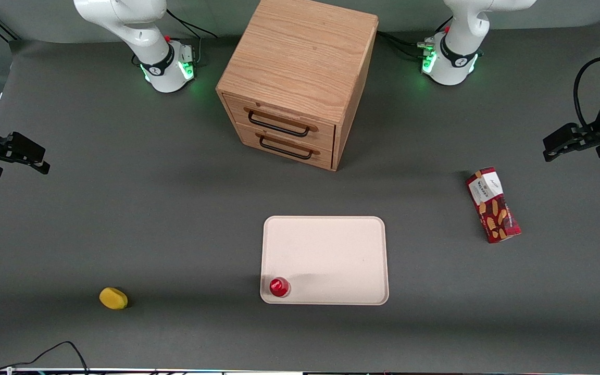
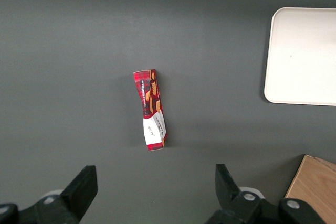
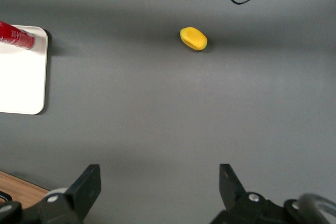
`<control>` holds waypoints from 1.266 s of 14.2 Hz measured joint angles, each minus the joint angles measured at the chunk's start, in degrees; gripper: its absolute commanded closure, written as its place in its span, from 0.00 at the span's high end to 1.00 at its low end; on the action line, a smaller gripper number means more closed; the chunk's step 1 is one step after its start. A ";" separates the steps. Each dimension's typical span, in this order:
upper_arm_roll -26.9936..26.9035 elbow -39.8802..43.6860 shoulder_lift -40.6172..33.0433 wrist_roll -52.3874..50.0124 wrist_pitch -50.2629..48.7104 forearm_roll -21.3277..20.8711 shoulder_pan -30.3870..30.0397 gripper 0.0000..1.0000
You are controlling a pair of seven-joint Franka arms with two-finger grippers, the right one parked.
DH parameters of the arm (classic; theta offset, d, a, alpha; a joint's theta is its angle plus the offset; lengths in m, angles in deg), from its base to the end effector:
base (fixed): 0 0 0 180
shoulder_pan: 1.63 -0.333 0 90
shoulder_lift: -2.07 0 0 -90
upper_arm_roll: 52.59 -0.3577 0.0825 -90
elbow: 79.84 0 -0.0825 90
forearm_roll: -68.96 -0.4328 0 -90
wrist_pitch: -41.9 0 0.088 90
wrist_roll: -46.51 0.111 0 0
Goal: Place red cookie box on tray
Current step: 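Move the left gripper down over the red shortbread box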
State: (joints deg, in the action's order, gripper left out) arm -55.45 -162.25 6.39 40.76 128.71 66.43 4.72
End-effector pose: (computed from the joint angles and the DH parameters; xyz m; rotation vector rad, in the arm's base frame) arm 0.6238 -0.0343 0.6798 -3.0933 -0.0646 -0.0083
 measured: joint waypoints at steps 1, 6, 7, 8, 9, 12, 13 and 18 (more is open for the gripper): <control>0.00 0.07 0.00 0.00 0.00 0.01 0.00 1.00; 0.00 0.25 0.02 0.01 0.01 0.01 0.00 1.00; 0.00 0.11 0.05 0.02 0.01 0.01 0.00 1.00; -0.01 -0.49 0.08 0.02 0.04 0.00 -0.01 1.00; -0.04 -1.89 0.05 0.02 0.76 -0.03 -0.09 1.00; -0.19 -12.27 -0.95 0.24 10.34 -0.09 -2.03 1.00; -0.29 -16.33 -1.34 0.59 13.96 -0.09 -2.83 1.00; -0.47 -31.09 -1.41 1.05 27.88 0.01 -6.08 1.00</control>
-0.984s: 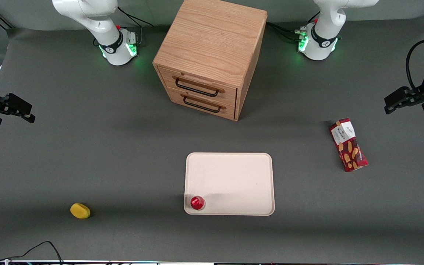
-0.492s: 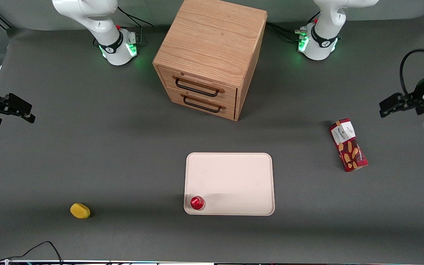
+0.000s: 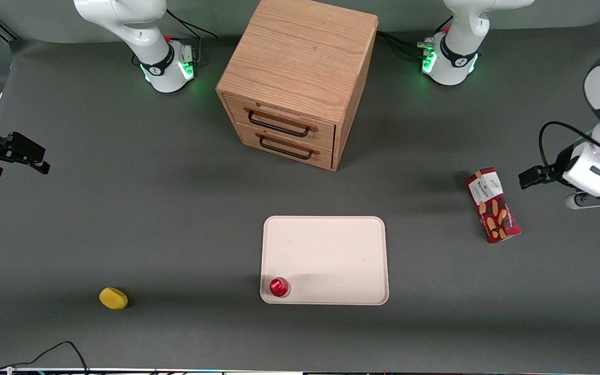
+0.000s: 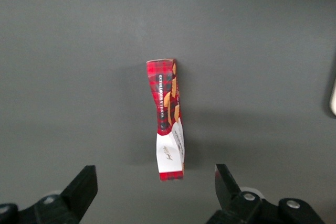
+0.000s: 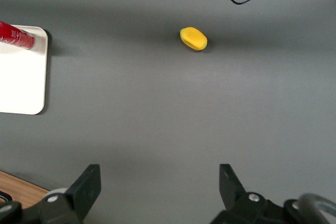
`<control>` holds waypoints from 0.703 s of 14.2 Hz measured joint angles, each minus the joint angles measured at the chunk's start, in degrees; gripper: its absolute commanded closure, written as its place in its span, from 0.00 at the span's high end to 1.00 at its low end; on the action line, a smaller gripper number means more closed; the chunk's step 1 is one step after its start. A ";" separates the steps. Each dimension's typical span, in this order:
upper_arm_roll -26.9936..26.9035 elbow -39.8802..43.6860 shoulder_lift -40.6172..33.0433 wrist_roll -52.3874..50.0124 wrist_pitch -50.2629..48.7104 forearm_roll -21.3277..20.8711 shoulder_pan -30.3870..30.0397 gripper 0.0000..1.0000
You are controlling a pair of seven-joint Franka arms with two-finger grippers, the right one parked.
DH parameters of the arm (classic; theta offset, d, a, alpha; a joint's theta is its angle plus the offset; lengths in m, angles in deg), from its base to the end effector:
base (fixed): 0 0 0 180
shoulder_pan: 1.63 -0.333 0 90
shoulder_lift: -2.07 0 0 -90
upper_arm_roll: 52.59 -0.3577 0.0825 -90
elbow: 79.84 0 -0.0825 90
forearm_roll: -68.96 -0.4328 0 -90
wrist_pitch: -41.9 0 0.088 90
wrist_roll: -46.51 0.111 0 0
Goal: Place red cookie box on tray
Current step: 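Move the left gripper down over the red shortbread box, then close the left gripper on the end of the shortbread box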
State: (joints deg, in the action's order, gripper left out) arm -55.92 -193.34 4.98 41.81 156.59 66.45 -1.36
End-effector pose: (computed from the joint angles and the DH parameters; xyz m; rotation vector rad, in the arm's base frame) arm 0.6085 0.0349 0.4540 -3.0931 -0.1804 0.0455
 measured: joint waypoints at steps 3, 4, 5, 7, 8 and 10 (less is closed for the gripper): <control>0.18 -5.62 0.69 0.00 6.91 1.54 -0.22 1.00; 0.33 -6.81 1.27 -0.02 8.93 1.93 -0.21 1.00; 0.41 -7.65 1.99 -0.03 10.65 2.26 -0.21 1.00; 0.43 -9.52 3.36 -0.03 14.55 2.69 -0.22 1.00; 0.42 -10.72 3.97 -0.03 16.88 2.78 -0.23 1.00; 0.41 -12.78 5.31 -0.02 21.16 2.86 -0.37 1.00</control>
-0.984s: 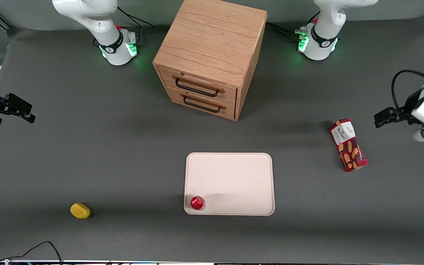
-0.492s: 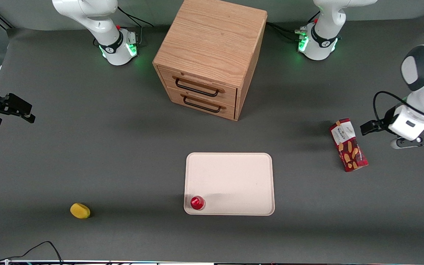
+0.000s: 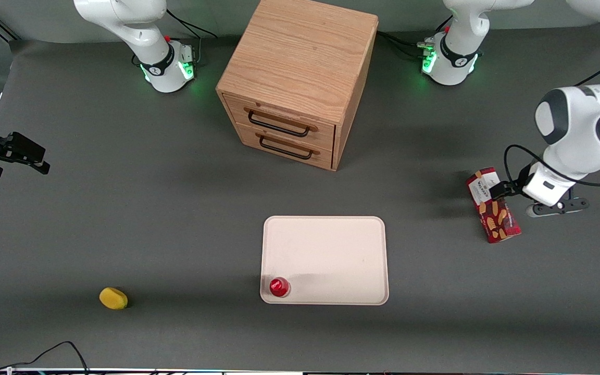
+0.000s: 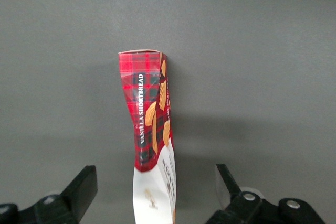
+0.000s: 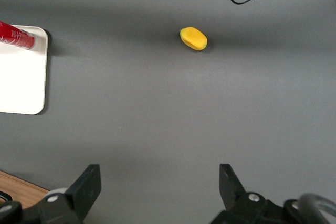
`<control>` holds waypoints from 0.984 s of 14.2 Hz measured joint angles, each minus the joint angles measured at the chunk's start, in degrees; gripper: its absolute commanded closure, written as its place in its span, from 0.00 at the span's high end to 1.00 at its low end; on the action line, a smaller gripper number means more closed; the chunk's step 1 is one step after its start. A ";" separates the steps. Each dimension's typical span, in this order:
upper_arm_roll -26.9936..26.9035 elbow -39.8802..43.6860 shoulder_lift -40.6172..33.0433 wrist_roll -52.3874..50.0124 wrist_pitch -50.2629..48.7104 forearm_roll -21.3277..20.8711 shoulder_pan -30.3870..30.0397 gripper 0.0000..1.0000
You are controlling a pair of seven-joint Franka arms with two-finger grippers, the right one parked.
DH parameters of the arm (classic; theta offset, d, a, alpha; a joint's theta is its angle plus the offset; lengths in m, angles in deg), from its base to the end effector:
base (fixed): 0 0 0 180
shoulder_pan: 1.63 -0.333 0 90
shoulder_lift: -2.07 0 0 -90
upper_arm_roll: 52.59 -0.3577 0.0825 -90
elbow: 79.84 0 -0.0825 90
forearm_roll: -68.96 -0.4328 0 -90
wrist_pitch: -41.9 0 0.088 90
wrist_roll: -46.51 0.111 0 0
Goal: Place red cookie box on tray
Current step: 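Close the left gripper on the end of the shortbread box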
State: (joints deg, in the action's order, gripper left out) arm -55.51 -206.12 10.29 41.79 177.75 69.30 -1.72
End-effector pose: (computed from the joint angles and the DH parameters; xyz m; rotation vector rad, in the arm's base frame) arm 0.5891 0.0307 0.3219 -3.1311 -0.2172 -0.0374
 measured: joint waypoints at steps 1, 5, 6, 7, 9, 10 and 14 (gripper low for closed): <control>-0.01 -0.59 0.86 0.00 1.73 0.03 -0.10 1.00; -0.01 -1.19 5.11 0.00 8.08 0.20 -0.24 1.00; -0.01 -1.23 6.28 0.00 9.70 0.22 -0.30 1.00; -0.01 -1.26 7.34 0.02 11.21 0.27 -0.39 0.95; -0.01 -1.26 9.14 0.50 13.49 0.76 -0.76 0.66; -0.01 -1.26 9.76 1.09 14.04 1.51 -0.93 0.40; -0.01 -1.25 10.38 3.62 14.54 3.86 -1.07 0.00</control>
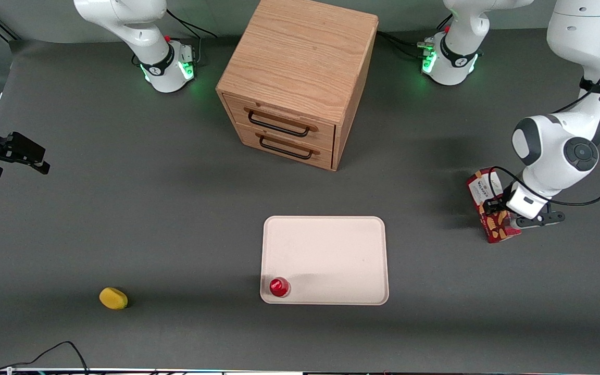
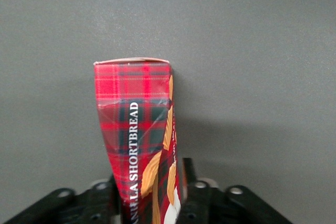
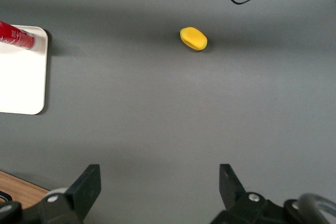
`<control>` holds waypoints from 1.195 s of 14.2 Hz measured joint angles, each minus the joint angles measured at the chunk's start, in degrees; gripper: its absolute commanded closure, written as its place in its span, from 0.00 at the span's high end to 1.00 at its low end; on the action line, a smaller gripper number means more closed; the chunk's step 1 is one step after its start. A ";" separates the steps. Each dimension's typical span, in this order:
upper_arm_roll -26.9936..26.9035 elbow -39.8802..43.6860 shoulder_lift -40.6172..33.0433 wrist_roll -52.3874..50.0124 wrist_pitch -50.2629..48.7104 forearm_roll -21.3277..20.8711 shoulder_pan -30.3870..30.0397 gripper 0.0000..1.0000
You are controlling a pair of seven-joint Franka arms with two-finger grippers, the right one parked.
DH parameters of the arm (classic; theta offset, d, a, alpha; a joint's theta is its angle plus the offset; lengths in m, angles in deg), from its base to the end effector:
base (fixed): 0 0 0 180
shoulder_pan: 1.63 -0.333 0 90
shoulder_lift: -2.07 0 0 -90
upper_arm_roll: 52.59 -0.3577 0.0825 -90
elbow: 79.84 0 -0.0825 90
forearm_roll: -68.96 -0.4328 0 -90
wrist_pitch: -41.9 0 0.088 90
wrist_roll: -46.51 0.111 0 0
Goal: Place red cookie box on tray
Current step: 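Close the left gripper on the end of the shortbread box, then lift the box upright with the left gripper and carry it toward the tray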
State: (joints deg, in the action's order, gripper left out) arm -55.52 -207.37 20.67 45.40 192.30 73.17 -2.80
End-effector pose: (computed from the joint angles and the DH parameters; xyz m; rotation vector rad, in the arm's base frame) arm 0.5964 0.0445 0.2284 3.1101 0.2340 0.1184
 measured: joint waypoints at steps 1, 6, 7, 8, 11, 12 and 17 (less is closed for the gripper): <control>0.00 0.03 0.00 0.11 0.01 0.03 0.00 0.00; 0.48 2.90 -2.26 0.20 -7.49 0.24 0.01 0.00; 0.66 5.02 -4.39 0.20 -13.45 0.36 0.05 0.00; 0.85 7.63 -7.21 0.20 -20.55 0.46 0.13 0.00; 0.97 17.12 -15.84 0.16 -41.25 0.47 0.66 0.00; 0.97 20.59 -17.44 0.16 -46.92 0.47 0.72 0.00; 2.13 32.86 -18.32 -0.78 -59.52 0.46 0.90 0.00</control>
State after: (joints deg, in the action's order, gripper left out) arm -53.39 -174.50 2.35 44.63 132.77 73.63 -1.90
